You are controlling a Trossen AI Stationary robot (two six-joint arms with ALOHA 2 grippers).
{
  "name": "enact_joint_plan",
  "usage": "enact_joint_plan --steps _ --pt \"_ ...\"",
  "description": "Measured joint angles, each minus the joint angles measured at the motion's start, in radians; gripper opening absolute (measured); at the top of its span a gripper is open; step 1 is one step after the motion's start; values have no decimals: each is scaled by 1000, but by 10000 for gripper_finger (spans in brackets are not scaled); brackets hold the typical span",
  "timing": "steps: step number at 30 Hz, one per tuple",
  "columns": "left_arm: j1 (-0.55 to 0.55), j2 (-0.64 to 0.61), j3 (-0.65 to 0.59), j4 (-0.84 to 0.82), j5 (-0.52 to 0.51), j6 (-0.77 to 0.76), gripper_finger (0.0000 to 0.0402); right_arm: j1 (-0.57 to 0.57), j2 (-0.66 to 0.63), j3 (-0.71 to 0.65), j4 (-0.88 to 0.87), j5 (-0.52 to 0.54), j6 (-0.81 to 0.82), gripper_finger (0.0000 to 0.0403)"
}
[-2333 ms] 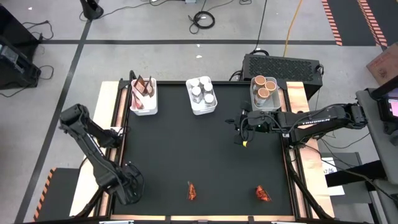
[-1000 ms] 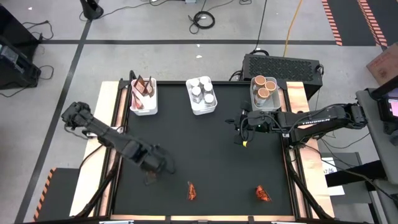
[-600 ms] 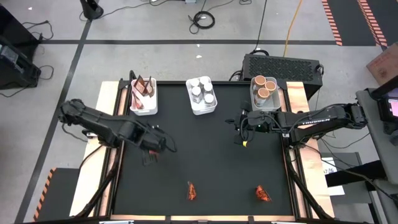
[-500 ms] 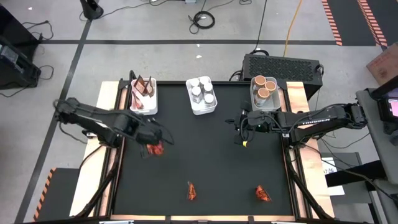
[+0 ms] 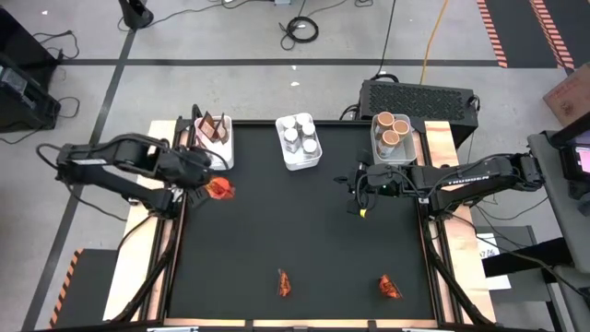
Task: Sort spices by type
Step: Put the orange seasoning pack into the left white bin
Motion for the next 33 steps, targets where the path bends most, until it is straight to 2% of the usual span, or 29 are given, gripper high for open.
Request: enact_joint_plan --steps 16,33 --pt "295 -18 -1 1 -8 270 0 0 0 0 0 0 0 0" --pt "509 -18 -1 1 8 423 0 0 0 0 0 0 0 0"
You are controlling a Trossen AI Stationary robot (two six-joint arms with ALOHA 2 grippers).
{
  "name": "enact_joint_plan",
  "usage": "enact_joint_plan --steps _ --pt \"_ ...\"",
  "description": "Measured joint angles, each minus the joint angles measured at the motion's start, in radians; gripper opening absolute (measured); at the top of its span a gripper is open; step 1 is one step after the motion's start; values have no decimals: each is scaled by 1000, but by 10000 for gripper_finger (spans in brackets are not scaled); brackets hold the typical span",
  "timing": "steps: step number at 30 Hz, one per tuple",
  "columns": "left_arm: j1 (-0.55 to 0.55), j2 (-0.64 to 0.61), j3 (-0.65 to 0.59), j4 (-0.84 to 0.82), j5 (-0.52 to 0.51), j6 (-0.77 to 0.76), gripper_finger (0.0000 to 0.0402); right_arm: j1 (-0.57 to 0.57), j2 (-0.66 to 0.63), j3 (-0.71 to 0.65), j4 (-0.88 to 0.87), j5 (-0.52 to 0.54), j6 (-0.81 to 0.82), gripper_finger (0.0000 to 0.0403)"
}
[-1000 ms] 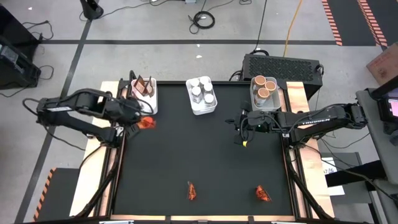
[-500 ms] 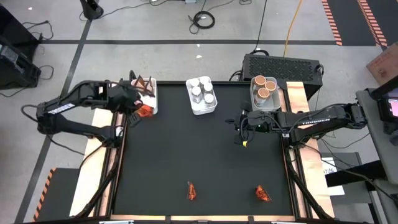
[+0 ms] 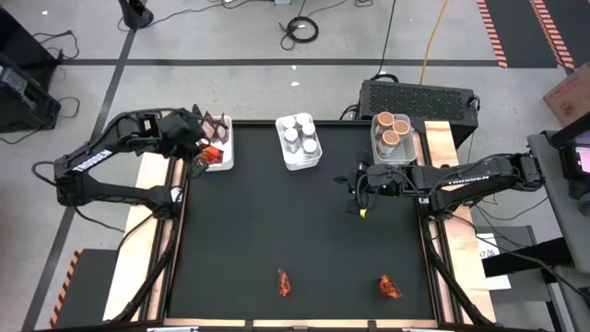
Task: Sort spices by type
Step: Put the orange seasoning pack into the left white bin
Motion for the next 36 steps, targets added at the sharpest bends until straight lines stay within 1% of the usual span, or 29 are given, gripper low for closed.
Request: enact_joint_plan --steps 9,18,22,29,36 --pt "136 39 0 1 16 76 0 0 0 0 0 0 0 0" --pt "228 94 0 6 22 134 0 0 0 0 0 0 0 0" --pt "250 115 0 9 24 136 0 0 0 0 0 0 0 0" --pt "255 139 0 38 76 136 0 0 0 0 0 0 0 0" --pt "271 175 0 89 78 163 0 0 0 0 0 0 0 0"
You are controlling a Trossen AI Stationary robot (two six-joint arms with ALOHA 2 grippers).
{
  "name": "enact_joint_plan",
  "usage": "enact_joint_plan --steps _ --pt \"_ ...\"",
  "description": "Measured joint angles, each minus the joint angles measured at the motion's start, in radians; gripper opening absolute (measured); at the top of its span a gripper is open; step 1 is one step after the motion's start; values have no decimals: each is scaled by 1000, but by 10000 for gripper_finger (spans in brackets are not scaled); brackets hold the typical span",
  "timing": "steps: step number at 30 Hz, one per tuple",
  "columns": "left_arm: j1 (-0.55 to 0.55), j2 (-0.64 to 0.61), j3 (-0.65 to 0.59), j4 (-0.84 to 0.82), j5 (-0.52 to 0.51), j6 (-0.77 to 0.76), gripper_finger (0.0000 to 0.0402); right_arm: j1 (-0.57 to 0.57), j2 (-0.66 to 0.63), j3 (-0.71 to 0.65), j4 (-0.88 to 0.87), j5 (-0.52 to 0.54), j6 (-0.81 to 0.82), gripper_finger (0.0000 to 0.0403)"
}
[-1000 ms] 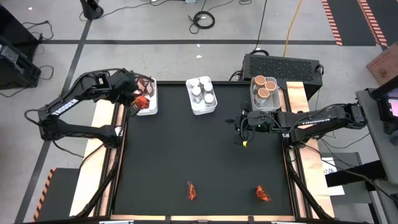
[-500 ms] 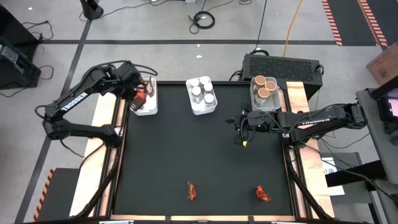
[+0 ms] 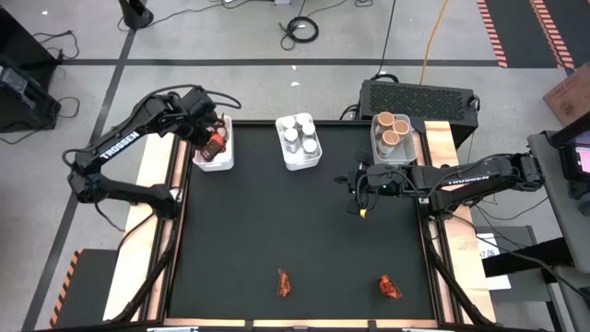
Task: Sort spices by type
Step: Put the orange seasoning pack into the left white bin
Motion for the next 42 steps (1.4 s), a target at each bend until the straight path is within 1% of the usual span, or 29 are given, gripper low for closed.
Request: enact_joint_plan --steps 5,14,33,38,42 --pt "25 25 0 -2 0 20 0 0 0 0 0 0 0 0" --pt "66 17 0 -12 -2 19 0 0 0 0 0 0 0 0" --pt "65 10 0 -28 -2 -27 0 0 0 0 0 0 0 0" --pt "65 10 -6 -29 -2 4 0 0 0 0 0 0 0 0" --pt "65 14 -42 -19 -17 102 0 0 0 0 0 0 0 0"
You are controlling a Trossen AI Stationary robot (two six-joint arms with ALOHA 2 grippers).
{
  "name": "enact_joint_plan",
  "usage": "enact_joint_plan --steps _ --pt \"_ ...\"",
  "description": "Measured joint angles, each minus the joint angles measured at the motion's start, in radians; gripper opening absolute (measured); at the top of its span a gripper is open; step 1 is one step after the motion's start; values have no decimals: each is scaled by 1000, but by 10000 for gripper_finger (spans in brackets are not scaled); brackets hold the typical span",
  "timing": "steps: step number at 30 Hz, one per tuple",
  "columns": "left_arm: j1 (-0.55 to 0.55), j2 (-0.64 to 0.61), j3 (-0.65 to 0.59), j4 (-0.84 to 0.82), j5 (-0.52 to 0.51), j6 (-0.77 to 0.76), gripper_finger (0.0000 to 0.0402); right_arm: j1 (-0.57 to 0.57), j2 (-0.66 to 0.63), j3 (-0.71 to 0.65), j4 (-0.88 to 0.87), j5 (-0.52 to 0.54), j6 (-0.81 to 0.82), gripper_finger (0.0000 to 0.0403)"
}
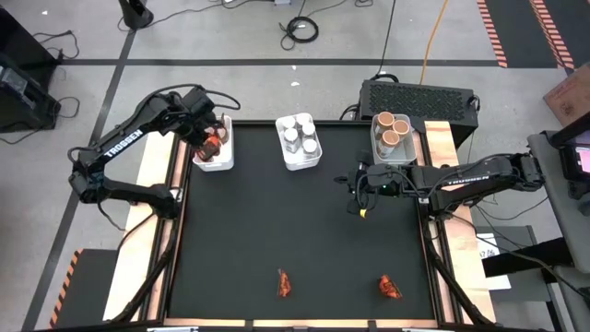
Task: Sort spices by type
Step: Put the orange seasoning pack into the left white bin
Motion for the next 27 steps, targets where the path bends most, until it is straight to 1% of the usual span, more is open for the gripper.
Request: enact_joint_plan --steps 5,9,13,16,21,27 --pt "0 30 -29 27 -10 126 0 0 0 0 0 0 0 0" --pt "-1 45 -29 126 -14 132 0 0 0 0 0 0 0 0" --pt "17 66 -19 159 -30 99 0 0 0 0 0 0 0 0" --pt "33 95 -19 126 -30 54 0 0 0 0 0 0 0 0" --pt "45 143 -20 110 -24 35 0 0 0 0 0 0 0 0" --pt "45 201 -20 105 -20 -89 0 0 0 0 0 0 0 0"
